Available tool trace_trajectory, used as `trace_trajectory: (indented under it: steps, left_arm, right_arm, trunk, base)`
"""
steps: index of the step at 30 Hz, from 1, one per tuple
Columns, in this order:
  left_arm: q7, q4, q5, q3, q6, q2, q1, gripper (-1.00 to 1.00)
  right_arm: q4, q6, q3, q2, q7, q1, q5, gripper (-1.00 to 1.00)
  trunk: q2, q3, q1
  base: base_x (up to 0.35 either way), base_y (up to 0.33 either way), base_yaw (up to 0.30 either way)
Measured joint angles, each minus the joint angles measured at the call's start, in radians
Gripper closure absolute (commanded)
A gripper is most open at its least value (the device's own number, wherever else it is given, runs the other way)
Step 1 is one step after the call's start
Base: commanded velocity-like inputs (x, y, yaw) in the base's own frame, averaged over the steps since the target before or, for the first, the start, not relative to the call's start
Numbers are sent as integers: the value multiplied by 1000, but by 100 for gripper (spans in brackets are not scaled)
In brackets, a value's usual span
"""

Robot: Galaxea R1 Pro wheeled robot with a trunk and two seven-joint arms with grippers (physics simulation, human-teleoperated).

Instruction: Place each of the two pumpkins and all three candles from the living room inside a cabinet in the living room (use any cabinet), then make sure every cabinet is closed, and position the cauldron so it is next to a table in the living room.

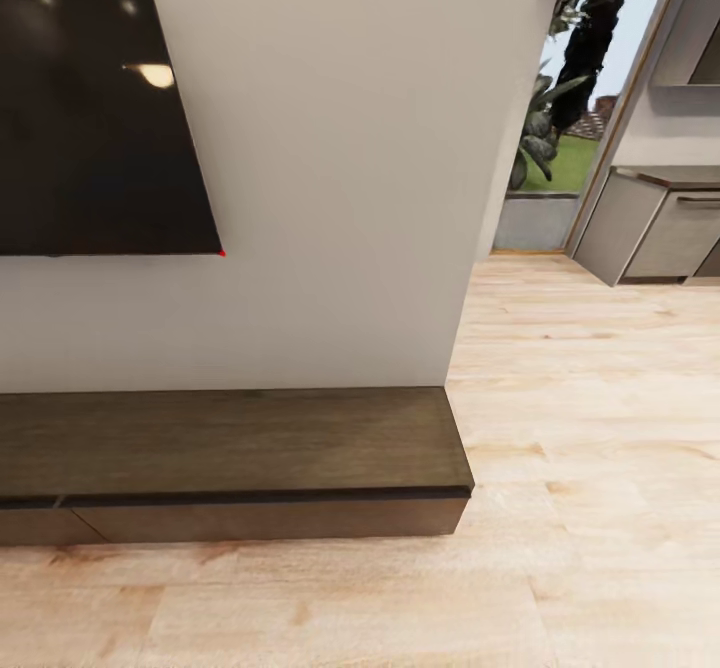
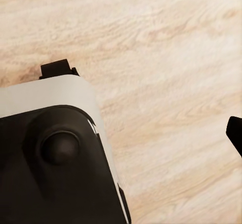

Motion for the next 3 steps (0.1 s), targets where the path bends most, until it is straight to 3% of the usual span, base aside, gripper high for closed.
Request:
trace_trajectory:
  steps: [3]
  left_arm:
    - [0, 0, 0, 0, 0, 0, 0, -100]
  right_arm:
    - [0, 0, 0, -5, 1, 0, 0, -100]
  trunk:
    - [0, 0, 0]
  base:
    - [0, 0, 0]
